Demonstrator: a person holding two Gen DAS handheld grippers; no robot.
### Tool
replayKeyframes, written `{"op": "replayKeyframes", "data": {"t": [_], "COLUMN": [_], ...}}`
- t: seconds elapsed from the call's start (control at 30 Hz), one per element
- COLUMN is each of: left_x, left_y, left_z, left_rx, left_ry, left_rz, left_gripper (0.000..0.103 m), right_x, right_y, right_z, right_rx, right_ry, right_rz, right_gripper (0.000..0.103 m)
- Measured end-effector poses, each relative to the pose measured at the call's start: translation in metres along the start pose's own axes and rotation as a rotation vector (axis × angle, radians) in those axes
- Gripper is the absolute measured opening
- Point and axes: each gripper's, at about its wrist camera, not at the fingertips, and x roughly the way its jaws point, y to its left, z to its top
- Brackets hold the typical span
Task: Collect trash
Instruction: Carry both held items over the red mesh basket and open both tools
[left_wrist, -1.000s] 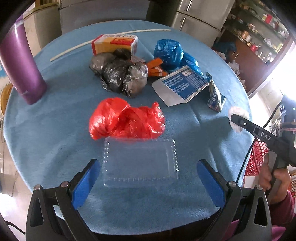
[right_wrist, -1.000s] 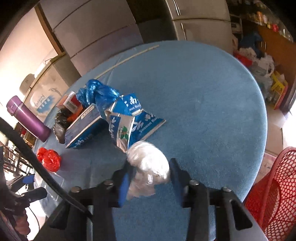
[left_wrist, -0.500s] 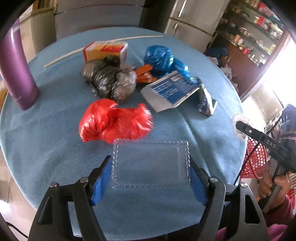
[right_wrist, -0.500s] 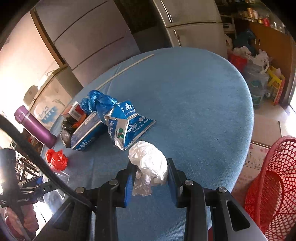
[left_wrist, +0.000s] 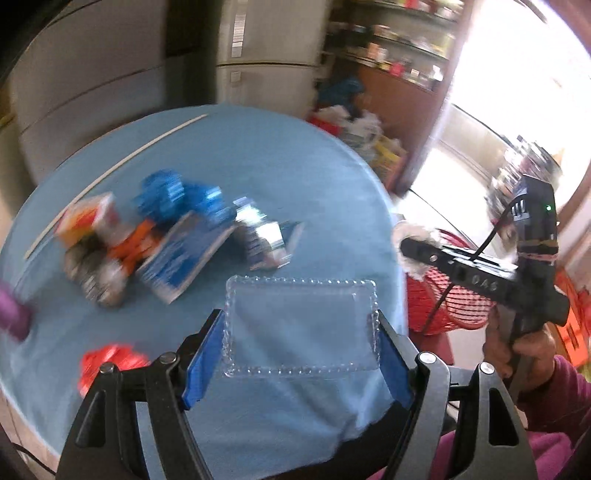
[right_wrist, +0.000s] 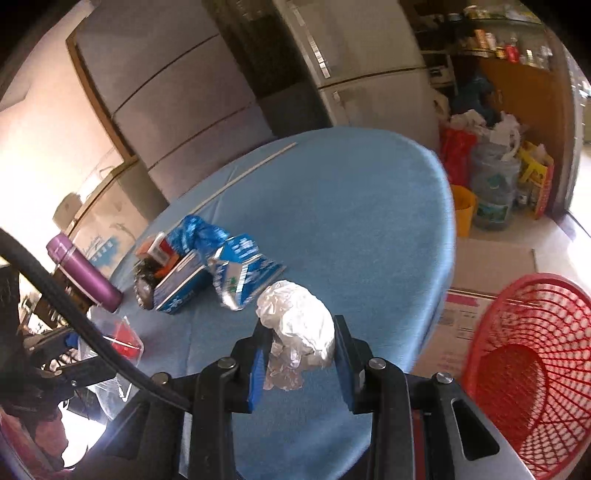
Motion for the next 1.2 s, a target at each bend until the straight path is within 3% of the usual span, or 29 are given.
{"op": "replayKeyframes", "data": {"t": [0.37,0.73,0.8,0.9,1.0,1.13,1.2], "left_x": [0.072,0.155,0.160,0.168,0.168,0.164,0.162], "left_y": [-0.133,-0.218,-0.226,-0.226,-0.220,-0.218,-0.219], "left_z": [0.058,0.089,0.084,0.079,0.078,0.084,0.087], "left_rx": [0.279,0.339,0.343,0.337,0.326,0.316,0.319], "left_ry": [0.067,0.194,0.217,0.245,0.255,0.240,0.236], "left_rz": [-0.121,-0.230,-0.239,-0.223,-0.211,-0.209,-0.196], "left_gripper": [0.078,0.079,0.079,0.079,0.079,0.079,0.079], "right_x": [-0.059,-0.080,-0.087,-0.100,-0.114,-0.123,-0.119], "right_y": [-0.131,-0.212,-0.223,-0.235,-0.250,-0.289,-0.310], "right_z": [-0.012,-0.041,-0.047,-0.048,-0.045,-0.037,-0.034], "right_rx": [0.204,0.423,0.474,0.507,0.542,0.650,0.712], "right_ry": [-0.053,-0.051,-0.089,-0.169,-0.246,-0.290,-0.274], "right_rz": [-0.123,-0.050,-0.022,0.018,-0.003,-0.134,-0.156], "right_gripper": [0.036,0.041,0.077,0.078,0.078,0.078,0.078]}}
